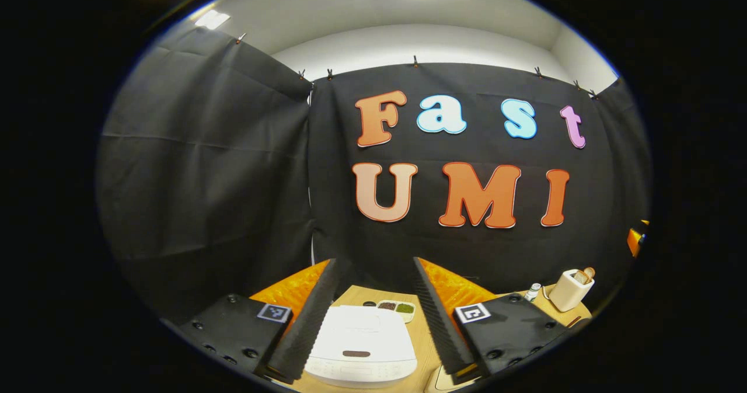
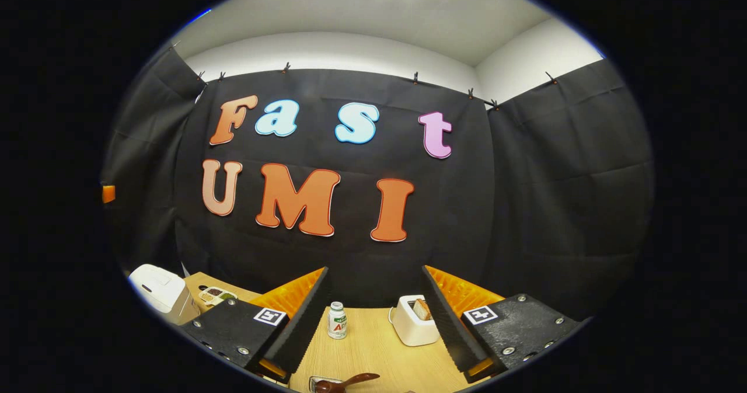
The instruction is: Close the left gripper, press the button to open the rice cooker; take a wooden spoon from the chopstick holder with the right hand, scoop a spoonful of rice and pour it into the rice cooker, then put the wooden spoon back into the chopstick holder.
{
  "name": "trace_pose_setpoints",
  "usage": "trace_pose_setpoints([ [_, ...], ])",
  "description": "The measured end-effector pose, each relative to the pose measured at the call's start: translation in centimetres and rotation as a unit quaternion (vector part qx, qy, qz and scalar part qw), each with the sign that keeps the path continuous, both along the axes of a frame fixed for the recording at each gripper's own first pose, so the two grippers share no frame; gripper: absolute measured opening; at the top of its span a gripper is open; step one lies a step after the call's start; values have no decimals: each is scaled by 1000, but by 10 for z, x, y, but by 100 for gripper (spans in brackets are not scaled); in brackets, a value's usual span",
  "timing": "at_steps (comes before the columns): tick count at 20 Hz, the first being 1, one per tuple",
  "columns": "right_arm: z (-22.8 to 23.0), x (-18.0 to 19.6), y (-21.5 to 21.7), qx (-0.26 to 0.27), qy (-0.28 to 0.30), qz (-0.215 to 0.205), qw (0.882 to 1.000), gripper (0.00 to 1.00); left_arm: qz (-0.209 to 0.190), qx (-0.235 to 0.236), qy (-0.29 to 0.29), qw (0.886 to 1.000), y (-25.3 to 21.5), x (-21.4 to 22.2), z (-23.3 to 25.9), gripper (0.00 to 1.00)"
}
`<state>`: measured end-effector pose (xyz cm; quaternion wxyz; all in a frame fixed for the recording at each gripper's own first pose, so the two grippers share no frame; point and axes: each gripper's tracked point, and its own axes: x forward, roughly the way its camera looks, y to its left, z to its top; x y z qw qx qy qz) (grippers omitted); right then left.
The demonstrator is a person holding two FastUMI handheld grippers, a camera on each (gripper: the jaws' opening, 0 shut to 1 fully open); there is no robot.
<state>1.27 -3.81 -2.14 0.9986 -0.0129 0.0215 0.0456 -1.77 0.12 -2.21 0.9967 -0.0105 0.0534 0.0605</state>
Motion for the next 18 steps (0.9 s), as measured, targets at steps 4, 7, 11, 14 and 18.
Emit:
trace_pose_setpoints([
  [4, -4, -3, -2, -10, 3, -9, 1000, 95, -10, -3, 13, 1000, 2, 3, -9, 61],
  [7, -5, -4, -2, -9, 4, -16, 1000, 95, 1, 11, 17, 1000, 13, 15, -17, 18],
  [11, -4, -6, -5, -10, 3, -23, 1000, 95, -15, 8, 26, 1000, 15, 20, -20, 4],
  [14, -3, -8, -6, -6, 2, -28, 1000, 95, -21, -20, 85, 996, 21, 30, -56, 2],
  [18, -6, -10, -6, -4, 3, -31, 1000, 95, -25, -73, 208, 975, 29, 37, -132, 2],
])
